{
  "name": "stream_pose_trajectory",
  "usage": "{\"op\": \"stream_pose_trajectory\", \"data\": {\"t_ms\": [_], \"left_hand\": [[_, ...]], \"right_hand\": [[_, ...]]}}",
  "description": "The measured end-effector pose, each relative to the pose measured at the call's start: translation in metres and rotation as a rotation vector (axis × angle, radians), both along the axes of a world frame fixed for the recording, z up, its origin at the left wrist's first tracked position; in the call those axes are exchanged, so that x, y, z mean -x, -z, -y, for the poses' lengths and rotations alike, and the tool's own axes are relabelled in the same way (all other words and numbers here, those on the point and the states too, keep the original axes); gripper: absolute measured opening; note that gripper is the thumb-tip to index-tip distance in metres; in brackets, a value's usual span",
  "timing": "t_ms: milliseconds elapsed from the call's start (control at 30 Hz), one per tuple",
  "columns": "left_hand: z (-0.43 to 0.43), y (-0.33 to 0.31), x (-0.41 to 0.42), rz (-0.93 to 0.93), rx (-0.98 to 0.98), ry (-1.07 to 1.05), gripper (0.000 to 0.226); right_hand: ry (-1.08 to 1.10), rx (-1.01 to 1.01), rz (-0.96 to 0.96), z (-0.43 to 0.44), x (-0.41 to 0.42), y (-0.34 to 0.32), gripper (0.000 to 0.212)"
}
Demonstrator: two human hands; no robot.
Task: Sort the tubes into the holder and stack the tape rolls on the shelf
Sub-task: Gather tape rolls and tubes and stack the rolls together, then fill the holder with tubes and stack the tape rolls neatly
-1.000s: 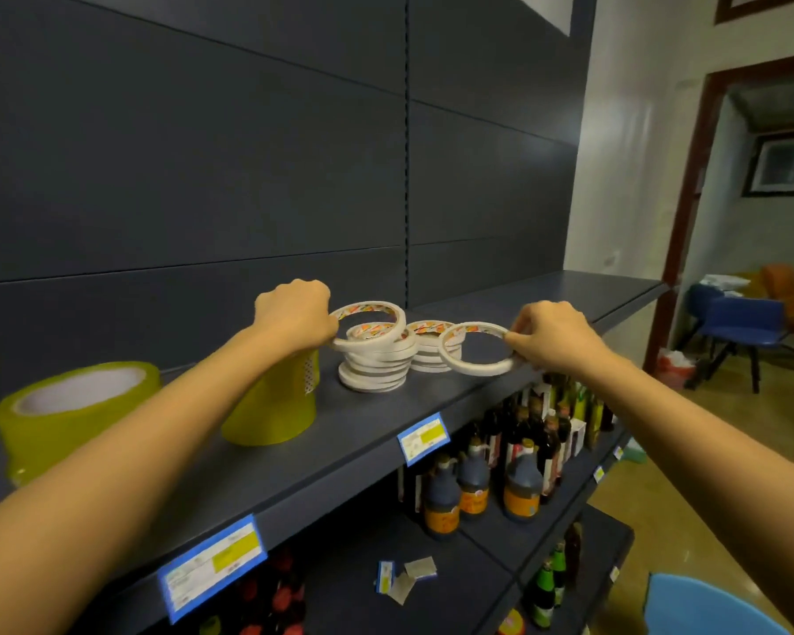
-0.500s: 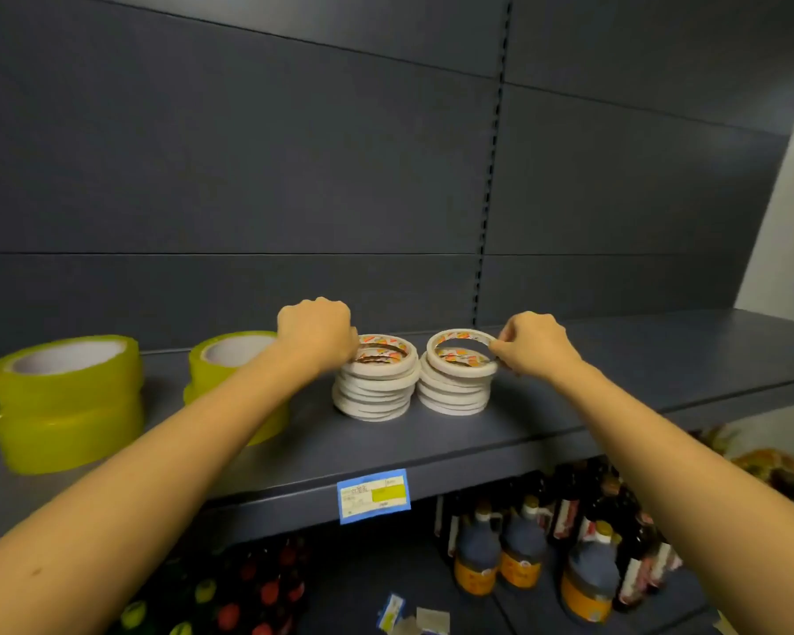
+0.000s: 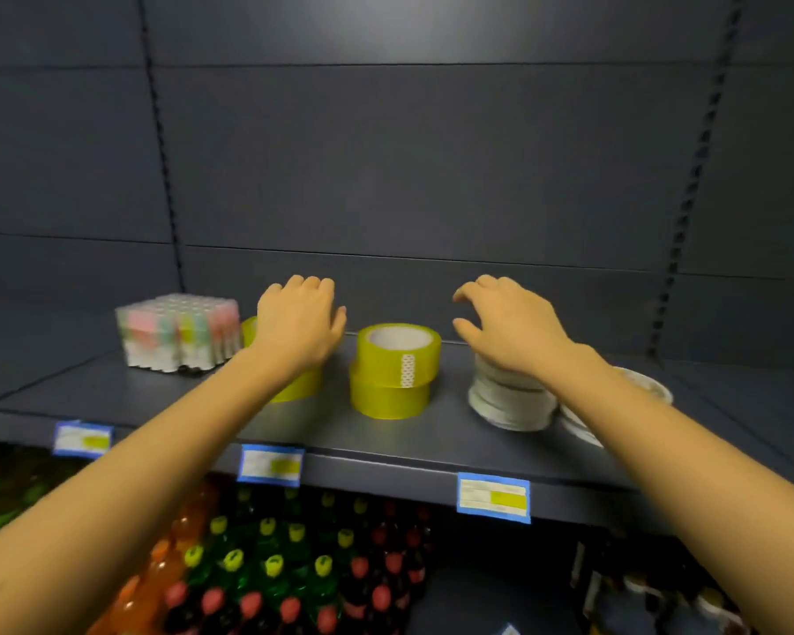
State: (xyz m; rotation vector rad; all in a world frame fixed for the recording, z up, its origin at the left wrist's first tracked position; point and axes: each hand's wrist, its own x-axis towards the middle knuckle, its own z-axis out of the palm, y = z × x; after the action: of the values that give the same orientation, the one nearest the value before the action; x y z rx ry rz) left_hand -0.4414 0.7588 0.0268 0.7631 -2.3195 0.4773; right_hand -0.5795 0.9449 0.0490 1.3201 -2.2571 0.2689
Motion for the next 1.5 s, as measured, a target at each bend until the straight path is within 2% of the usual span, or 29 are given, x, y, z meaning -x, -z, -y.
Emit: {"op": "stream_pose_trajectory", "data": {"t_ms": [267,533,833,1033,1267,1500], "left_hand": [[0.080,0.021,-0.153,0.055,-0.082,-0.368,0.036],[0.142,0.040,-0.302,0.055,-0.117,-0.546,0.037],[0.240,0.039,-0.456,0.080,-0.120,-0.646,0.036],[0.301,0.043,-0.524,0.057,-0.162,-0.690,0.038],[0.377,0.057,-0.569,0.021,-0.194,-0.717,0.039],[0.490,0.061,-0.590,0.010,-0.207,-0.699,0.037]], "right_hand": [[-0.416,-0.097,-0.126,0.137,-0.122,0.029,0.041],[-0.624,-0.163,-0.003,0.256,-0.233,0.032,0.046],[-0.721,-0.141,0.109,0.396,-0.376,0.037,0.046],[-0.758,-0.175,0.134,0.474,-0.454,0.035,0.045],[-0.770,-0.213,0.115,0.565,-0.498,0.037,0.044],[-0.741,-0.231,0.116,0.675,-0.511,0.041,0.043]]}}
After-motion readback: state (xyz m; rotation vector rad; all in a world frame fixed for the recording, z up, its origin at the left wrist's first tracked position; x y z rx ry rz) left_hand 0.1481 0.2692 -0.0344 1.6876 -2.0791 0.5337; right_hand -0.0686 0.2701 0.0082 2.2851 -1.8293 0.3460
